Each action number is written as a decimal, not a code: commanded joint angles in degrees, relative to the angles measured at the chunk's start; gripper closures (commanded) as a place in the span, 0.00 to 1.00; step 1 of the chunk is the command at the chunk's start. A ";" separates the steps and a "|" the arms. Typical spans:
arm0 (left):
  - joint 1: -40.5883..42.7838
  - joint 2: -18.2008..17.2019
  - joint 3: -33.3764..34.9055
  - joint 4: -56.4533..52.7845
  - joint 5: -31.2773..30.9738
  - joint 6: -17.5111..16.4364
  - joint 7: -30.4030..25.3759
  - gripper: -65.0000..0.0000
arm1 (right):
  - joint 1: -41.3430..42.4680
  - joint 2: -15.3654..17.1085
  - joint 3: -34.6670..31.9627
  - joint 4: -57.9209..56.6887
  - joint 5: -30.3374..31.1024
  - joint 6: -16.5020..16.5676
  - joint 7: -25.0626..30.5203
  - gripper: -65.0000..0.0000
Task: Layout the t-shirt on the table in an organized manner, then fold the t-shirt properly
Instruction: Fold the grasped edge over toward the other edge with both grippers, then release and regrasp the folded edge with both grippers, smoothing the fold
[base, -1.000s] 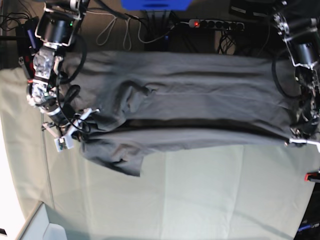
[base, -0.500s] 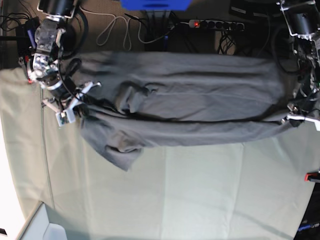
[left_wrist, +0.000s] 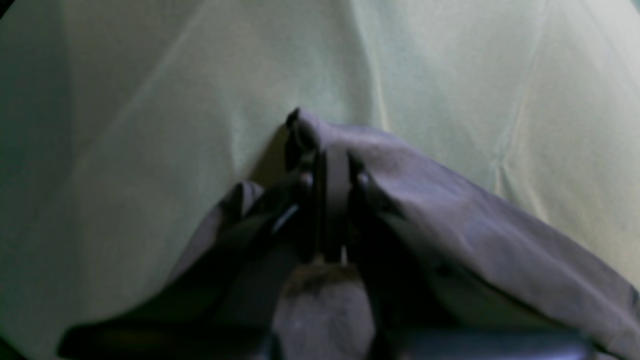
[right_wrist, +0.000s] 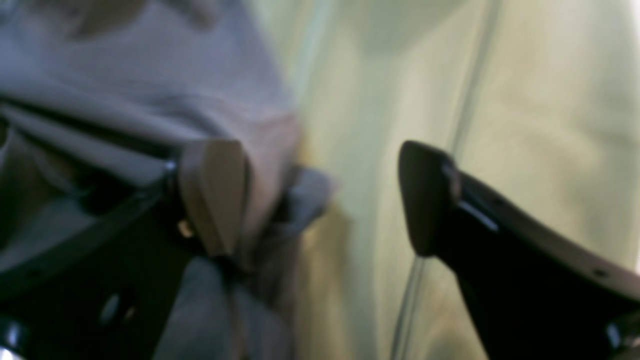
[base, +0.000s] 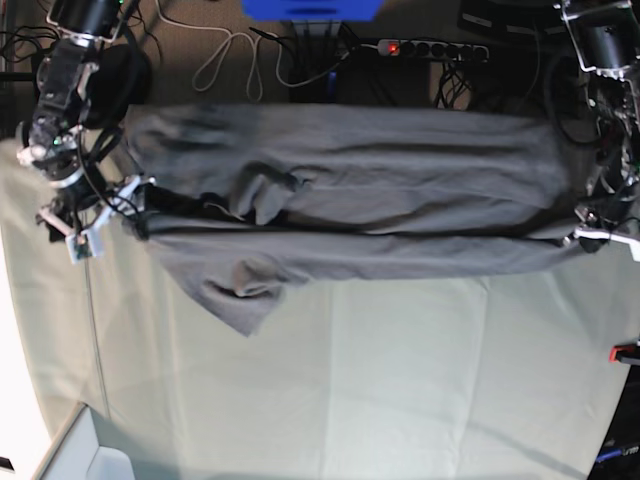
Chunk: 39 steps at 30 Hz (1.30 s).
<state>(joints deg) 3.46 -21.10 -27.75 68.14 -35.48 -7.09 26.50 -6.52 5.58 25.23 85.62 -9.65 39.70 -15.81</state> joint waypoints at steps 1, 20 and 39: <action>-0.52 -1.27 -0.34 0.83 -0.52 -0.42 -0.08 0.91 | 2.35 0.44 -0.93 0.84 0.99 0.30 1.44 0.24; -1.75 -2.15 -15.90 1.00 -0.25 -0.42 10.82 0.44 | 32.59 0.88 -19.39 -37.23 0.81 0.30 -4.27 0.24; -22.85 -1.97 -7.29 -21.68 16.45 -0.60 5.45 0.44 | 38.48 0.17 -19.39 -55.34 0.81 0.30 6.10 0.61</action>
<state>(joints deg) -18.57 -21.89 -34.74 45.78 -19.09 -7.70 32.53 30.41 5.58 5.72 29.63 -9.19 39.72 -10.24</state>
